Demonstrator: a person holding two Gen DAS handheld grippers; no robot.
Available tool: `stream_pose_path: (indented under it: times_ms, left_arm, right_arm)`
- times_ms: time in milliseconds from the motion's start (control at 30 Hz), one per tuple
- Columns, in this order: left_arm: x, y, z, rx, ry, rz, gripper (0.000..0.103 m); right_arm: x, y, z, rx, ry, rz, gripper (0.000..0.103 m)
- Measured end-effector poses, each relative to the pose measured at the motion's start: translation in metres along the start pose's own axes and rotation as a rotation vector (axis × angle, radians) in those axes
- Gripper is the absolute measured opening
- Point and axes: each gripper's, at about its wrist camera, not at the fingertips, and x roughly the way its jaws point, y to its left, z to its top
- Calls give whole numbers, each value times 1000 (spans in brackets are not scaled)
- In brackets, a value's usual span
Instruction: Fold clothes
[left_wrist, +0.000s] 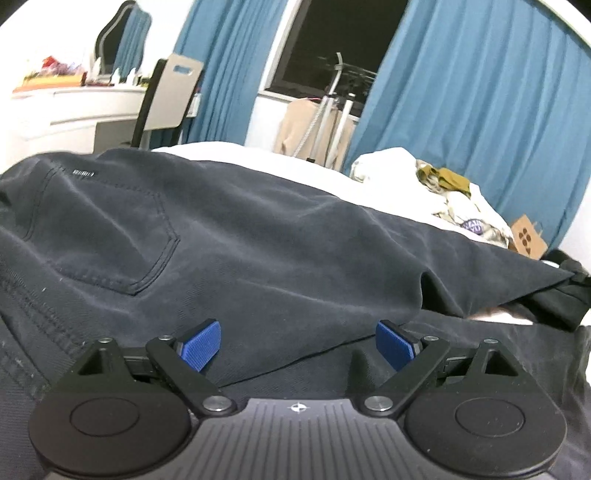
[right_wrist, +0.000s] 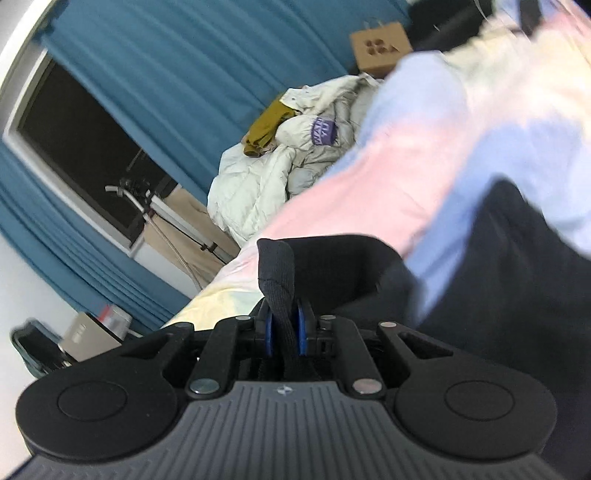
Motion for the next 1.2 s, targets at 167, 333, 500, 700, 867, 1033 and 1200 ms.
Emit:
stream_pose_path:
  times_ms: [167, 333, 500, 700, 867, 1033, 1200]
  left_arm:
    - [7, -8, -3, 71, 6, 2, 93]
    - [20, -20, -6, 151, 6, 22, 93]
    - [34, -26, -9, 200, 3, 39, 93]
    - [37, -21, -7, 169, -11, 41, 77]
    - [39, -15, -2, 132, -22, 24, 12]
    - [32, -6, 6, 76, -56, -22, 2]
    - [6, 1, 21, 1, -189, -101, 2]
  right_arm:
    - [-15, -7, -16, 87, -46, 49, 40]
    - [-28, 14, -8, -85, -119, 18, 56]
    - [-36, 41, -4, -267, -186, -5, 74]
    - [11, 55, 20, -388, -51, -136, 78]
    - [52, 63, 47, -436, 166, -239, 6]
    - [40, 109, 91, -450, 89, -168, 4]
    - [-3, 169, 117, -681, -210, 28, 4]
